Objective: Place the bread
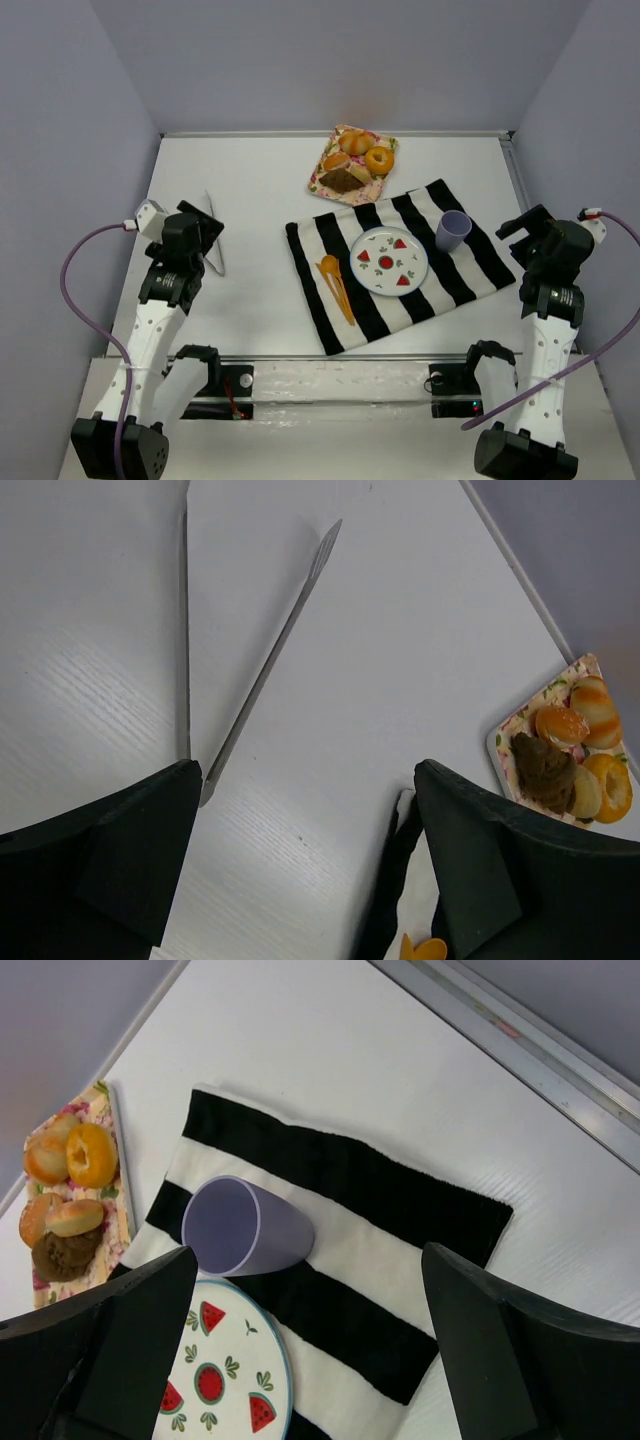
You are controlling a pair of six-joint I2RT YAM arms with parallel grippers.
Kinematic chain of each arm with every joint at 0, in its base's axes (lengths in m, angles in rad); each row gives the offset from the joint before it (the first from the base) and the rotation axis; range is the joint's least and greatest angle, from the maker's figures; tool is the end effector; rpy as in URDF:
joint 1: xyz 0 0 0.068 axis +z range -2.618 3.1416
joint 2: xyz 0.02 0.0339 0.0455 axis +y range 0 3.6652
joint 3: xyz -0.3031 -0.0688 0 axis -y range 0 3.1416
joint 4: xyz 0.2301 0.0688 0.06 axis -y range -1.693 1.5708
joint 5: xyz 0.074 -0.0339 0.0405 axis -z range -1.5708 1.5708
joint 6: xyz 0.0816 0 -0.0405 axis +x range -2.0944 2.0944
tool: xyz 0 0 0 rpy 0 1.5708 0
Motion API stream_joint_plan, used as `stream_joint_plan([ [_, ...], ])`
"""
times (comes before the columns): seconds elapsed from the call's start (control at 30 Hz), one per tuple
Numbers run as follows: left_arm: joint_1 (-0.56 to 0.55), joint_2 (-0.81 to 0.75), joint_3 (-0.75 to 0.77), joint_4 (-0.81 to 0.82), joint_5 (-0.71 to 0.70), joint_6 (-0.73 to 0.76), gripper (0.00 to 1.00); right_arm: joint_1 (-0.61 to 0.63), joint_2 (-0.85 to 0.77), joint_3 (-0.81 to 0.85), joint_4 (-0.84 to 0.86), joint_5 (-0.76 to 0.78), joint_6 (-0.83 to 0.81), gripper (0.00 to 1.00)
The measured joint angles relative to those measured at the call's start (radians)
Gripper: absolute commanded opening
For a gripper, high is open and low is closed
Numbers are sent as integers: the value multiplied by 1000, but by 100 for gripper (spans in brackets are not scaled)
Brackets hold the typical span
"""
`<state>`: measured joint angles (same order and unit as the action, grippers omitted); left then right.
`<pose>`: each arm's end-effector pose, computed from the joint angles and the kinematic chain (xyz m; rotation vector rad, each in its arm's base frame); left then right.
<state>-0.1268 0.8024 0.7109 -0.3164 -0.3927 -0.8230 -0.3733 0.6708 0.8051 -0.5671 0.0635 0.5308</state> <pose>0.1836 0.0081 0.3109 -0.8988 1.7345 -0.2395 0.1319 -0.0572 0.3270 0.9113 1.7835 0.0373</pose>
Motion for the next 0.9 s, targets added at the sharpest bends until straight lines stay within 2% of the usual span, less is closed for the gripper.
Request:
stream_joint_plan([
  [0.37,0,-3,0,20,-55,21,99,0,10,-1,3,-34,-20,100],
  [0.57,1,-35,-16,108,10,77,99,0,10,-2,11,-72,-39,100],
  [0.73,1,99,16,106,20,102,99,0,12,-2,16,-86,-45,100],
  [0.9,0,351,79,42,-13,105,99,0,31,-2,22,-92,-45,100],
])
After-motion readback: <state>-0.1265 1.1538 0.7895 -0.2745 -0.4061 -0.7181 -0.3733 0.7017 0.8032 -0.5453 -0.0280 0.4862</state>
